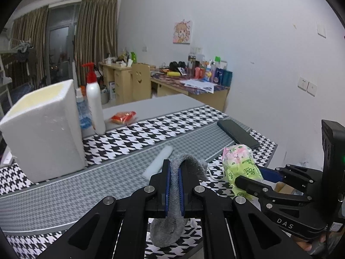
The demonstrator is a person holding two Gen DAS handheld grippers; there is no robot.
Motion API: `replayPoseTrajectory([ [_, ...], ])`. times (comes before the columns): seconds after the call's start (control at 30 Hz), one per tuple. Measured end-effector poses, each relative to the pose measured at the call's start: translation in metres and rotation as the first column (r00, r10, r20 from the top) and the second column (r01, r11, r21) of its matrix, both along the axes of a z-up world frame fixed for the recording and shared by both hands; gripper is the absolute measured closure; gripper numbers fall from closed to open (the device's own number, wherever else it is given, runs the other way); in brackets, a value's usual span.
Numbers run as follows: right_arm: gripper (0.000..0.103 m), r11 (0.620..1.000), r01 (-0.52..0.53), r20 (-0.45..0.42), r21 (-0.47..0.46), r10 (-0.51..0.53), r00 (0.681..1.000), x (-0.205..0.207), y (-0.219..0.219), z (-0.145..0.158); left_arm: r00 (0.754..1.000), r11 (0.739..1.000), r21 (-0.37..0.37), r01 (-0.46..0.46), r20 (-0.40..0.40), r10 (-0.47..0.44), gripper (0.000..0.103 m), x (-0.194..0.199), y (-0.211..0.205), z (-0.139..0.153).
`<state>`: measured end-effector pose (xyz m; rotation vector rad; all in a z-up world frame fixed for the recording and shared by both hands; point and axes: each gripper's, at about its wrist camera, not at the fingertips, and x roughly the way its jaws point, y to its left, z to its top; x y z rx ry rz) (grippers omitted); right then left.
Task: Organize soft objects
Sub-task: 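Carry the sock with the left tool while the right tool carries the packet to the box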
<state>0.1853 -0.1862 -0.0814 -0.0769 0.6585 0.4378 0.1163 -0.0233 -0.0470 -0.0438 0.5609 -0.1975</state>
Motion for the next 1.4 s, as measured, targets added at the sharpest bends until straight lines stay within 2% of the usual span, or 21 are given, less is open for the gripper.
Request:
replayPoseTrajectory([
  [0.67, 0.063, 0.995, -0.099, 0.109, 0.014, 0.097, 0.989, -0.001, 0.028, 0.039, 0.991, 0.995, 0.013, -0.098, 0.089, 0.096, 0.096, -0.01, 0.033, 0.039],
  [1.4, 0.063, 0.986, -0.165, 0.18, 0.016, 0.16, 0.971, 0.004, 0.056, 0.066, 0.979, 0.987, 0.007, -0.16, 0.129, 0.158, 0.096, -0.013, 0.066, 0.068],
])
